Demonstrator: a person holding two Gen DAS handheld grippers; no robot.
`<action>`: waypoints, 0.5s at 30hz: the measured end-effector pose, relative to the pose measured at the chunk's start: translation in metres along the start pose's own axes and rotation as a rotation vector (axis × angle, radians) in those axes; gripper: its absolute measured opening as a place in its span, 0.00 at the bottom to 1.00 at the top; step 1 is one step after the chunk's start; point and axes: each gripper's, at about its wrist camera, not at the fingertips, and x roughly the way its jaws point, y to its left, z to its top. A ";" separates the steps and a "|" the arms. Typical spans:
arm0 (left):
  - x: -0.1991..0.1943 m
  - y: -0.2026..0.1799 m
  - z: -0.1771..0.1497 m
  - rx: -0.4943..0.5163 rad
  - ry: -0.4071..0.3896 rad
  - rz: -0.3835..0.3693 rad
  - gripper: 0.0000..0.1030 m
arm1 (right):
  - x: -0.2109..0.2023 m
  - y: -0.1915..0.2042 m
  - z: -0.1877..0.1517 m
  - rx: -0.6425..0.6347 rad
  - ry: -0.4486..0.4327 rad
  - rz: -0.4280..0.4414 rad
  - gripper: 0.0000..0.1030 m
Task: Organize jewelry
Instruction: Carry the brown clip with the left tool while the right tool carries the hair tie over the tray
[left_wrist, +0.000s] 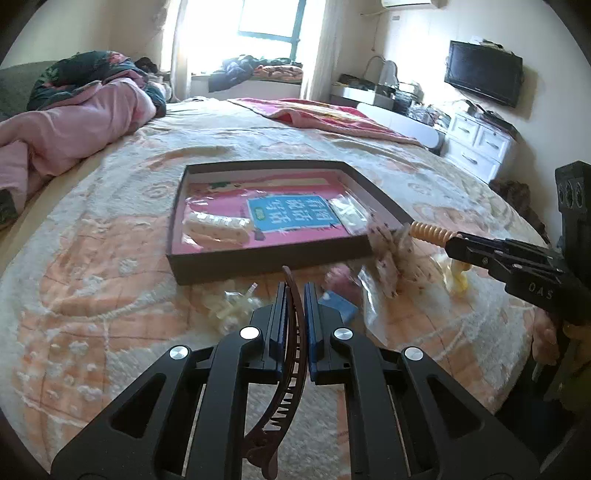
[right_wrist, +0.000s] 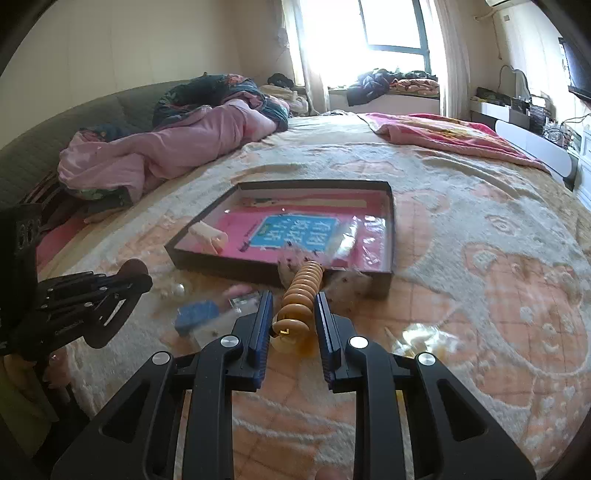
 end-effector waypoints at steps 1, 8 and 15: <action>0.001 0.002 0.002 -0.006 0.000 0.006 0.04 | 0.002 0.001 0.002 -0.001 -0.001 0.003 0.22; 0.007 0.015 0.014 -0.047 -0.003 0.032 0.04 | 0.019 0.006 0.018 -0.008 -0.013 0.016 0.22; 0.016 0.024 0.029 -0.075 -0.006 0.060 0.04 | 0.030 0.005 0.030 -0.009 -0.021 0.014 0.22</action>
